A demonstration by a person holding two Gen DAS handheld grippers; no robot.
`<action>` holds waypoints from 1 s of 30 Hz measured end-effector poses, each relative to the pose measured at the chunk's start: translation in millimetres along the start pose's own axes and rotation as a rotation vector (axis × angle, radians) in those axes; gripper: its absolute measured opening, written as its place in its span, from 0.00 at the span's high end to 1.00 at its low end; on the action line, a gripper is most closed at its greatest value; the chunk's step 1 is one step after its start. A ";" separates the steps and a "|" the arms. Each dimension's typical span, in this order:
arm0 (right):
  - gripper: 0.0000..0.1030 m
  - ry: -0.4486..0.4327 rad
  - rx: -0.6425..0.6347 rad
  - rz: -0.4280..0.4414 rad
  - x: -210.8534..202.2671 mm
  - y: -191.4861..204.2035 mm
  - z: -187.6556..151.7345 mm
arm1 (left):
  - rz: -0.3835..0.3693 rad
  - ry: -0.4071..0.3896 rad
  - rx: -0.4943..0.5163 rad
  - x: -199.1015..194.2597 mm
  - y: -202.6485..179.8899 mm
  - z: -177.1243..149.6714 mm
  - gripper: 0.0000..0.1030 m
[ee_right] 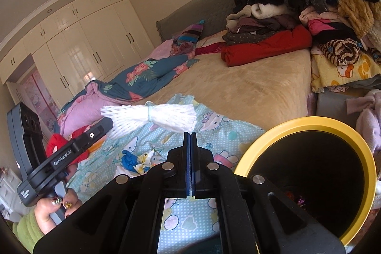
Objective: Collect trash
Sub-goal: 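Carry the white mesh net over the yellow-rimmed bin with the left tool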
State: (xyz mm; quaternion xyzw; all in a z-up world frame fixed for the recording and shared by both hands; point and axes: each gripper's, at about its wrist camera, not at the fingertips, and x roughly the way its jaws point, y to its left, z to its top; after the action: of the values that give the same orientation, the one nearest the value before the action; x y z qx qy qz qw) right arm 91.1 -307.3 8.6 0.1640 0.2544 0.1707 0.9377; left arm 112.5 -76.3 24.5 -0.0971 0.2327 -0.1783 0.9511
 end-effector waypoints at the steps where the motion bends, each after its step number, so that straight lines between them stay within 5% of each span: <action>1: 0.99 -0.005 0.005 -0.003 -1.7 -2.7 1.5 | -0.004 0.002 0.002 0.7 -1.8 -0.4 0.98; 30: 0.99 -0.129 0.122 -0.134 -52.7 -80.8 24.2 | -0.085 0.064 0.089 21.1 -62.2 -20.1 0.98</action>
State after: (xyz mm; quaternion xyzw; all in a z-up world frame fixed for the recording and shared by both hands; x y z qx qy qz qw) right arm 80.3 -405.7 18.7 0.2140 0.2139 0.0809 0.9497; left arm 102.1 -143.5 15.0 -0.0588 0.2508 -0.2314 0.9381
